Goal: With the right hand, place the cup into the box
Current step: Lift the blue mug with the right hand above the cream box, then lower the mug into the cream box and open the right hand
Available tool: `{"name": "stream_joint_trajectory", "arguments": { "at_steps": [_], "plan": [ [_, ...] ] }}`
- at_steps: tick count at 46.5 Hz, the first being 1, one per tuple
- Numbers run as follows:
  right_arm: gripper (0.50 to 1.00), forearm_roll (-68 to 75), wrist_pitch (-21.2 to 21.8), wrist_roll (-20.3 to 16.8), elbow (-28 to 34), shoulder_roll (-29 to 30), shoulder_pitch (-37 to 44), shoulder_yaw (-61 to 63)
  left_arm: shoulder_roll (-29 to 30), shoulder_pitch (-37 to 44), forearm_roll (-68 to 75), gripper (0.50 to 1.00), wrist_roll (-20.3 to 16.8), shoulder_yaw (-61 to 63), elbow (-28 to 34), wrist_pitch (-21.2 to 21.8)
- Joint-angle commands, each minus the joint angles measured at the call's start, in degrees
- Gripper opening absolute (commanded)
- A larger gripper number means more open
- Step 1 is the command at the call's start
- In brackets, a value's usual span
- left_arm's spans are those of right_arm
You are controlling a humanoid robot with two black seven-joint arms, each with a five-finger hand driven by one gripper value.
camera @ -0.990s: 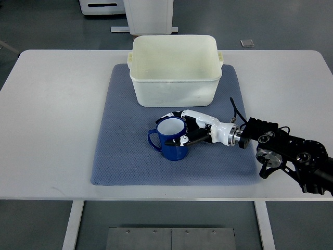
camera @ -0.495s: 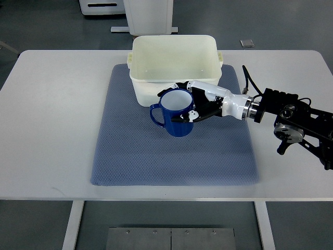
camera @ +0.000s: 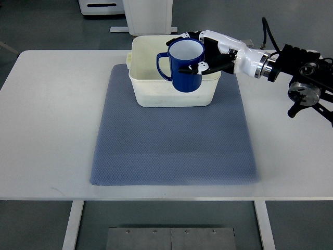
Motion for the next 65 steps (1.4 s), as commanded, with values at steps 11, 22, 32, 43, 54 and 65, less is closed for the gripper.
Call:
{"name": "stream_joint_trajectory", "arguments": {
  "at_steps": [11, 22, 32, 43, 54, 65],
  "plan": [
    [0.500, 4.6, -6.8, -4.6, -11.6, 8.7, 3.1, 0.4, 0.0, 0.0, 0.0, 1.000, 0.0, 0.0, 0.0, 0.0],
    [0.500, 4.6, -12.5, -6.1, -16.0, 13.2, 2.5, 0.3, 0.0, 0.0, 0.0, 1.000, 0.0, 0.0, 0.0, 0.0],
    [0.500, 4.6, -17.6, -7.6, -18.5, 15.0, 1.3, 0.3, 0.0, 0.0, 0.0, 1.000, 0.0, 0.0, 0.0, 0.0],
    [0.500, 4.6, -23.0, -9.8, -18.7, 16.4, 0.0, 0.1, 0.0, 0.0, 0.0, 1.000, 0.0, 0.0, 0.0, 0.0],
    [0.500, 4.6, -23.5, -9.8, -18.5, 16.5, -0.6, 0.1, 0.0, 0.0, 0.0, 1.000, 0.0, 0.0, 0.0, 0.0],
    [0.806, 4.6, -23.6, -9.3, -18.5, 16.5, -0.5, 0.3, 0.0, 0.0, 0.0, 1.000, 0.0, 0.0, 0.0, 0.0]
  ]
}}
